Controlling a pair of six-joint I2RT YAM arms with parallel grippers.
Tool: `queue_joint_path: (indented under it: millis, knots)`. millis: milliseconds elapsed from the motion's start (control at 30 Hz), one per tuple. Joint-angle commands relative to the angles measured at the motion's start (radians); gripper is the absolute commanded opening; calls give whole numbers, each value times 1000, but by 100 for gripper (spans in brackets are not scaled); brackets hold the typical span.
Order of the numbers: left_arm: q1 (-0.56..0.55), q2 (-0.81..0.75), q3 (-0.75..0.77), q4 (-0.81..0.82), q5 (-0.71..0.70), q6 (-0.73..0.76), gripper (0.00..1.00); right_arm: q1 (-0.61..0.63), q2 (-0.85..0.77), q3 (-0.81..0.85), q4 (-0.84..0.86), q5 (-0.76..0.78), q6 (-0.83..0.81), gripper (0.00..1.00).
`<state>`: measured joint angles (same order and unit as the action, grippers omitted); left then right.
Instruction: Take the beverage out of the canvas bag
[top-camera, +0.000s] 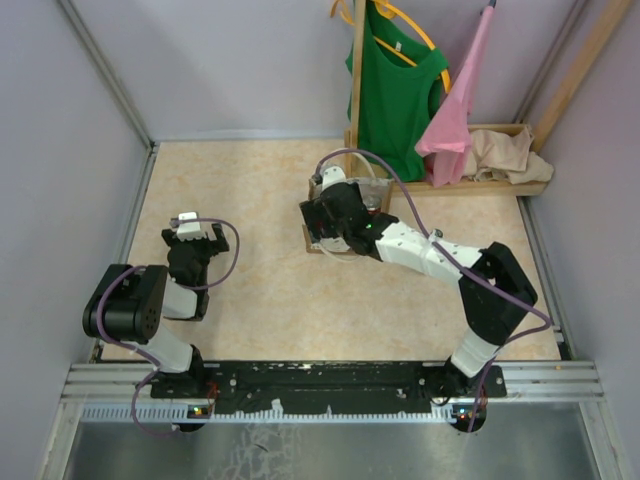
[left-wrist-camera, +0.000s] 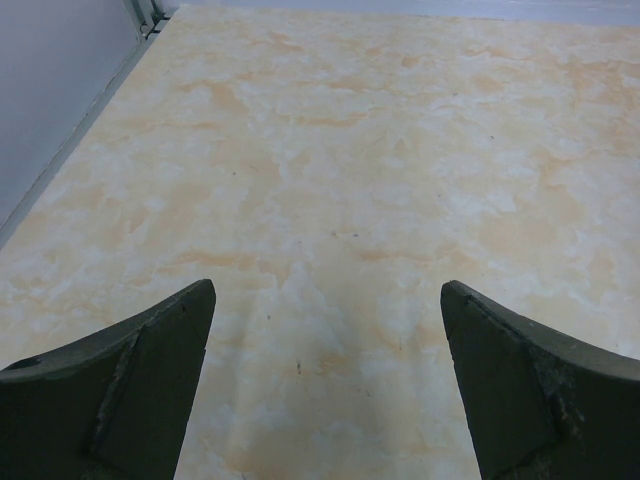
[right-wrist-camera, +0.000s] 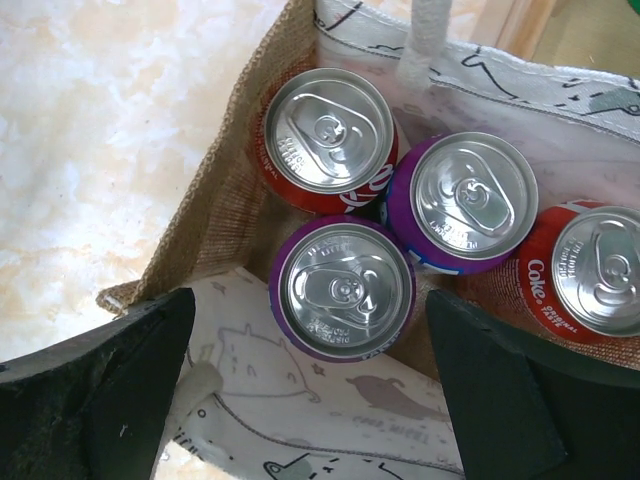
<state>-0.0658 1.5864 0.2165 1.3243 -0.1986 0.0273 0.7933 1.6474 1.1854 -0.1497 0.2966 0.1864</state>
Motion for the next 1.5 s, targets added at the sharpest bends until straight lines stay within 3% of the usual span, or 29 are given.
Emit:
queue_joint_path:
  millis: [0, 300, 567, 867, 933, 967, 1000, 1033, 1467]
  knots:
    - [-1, 6, -6, 18, -4, 4, 100, 22, 42, 30, -54, 55, 31, 99]
    - [-1, 6, -6, 18, -4, 4, 100, 2, 93, 62, -99, 32, 90, 96]
    - [-1, 6, -6, 18, -4, 5, 100, -43, 120, 67, -110, 6, 131, 74]
    - [0, 7, -6, 18, -4, 5, 100, -46, 170, 94, -135, 44, 131, 63]
    - [-1, 6, -6, 18, -4, 5, 100, -45, 178, 102, -143, 53, 127, 53]
    - [0, 6, -5, 18, -4, 5, 100, -46, 179, 104, -147, 58, 124, 39]
    - [-1, 6, -6, 17, -4, 4, 100, -46, 178, 104, -147, 72, 124, 3]
    - [-1, 6, -6, 18, -4, 5, 100, -45, 174, 101, -145, 90, 122, 0]
    - [-1, 7, -6, 18, -4, 5, 100, -44, -26, 159, -57, 128, -21, 0]
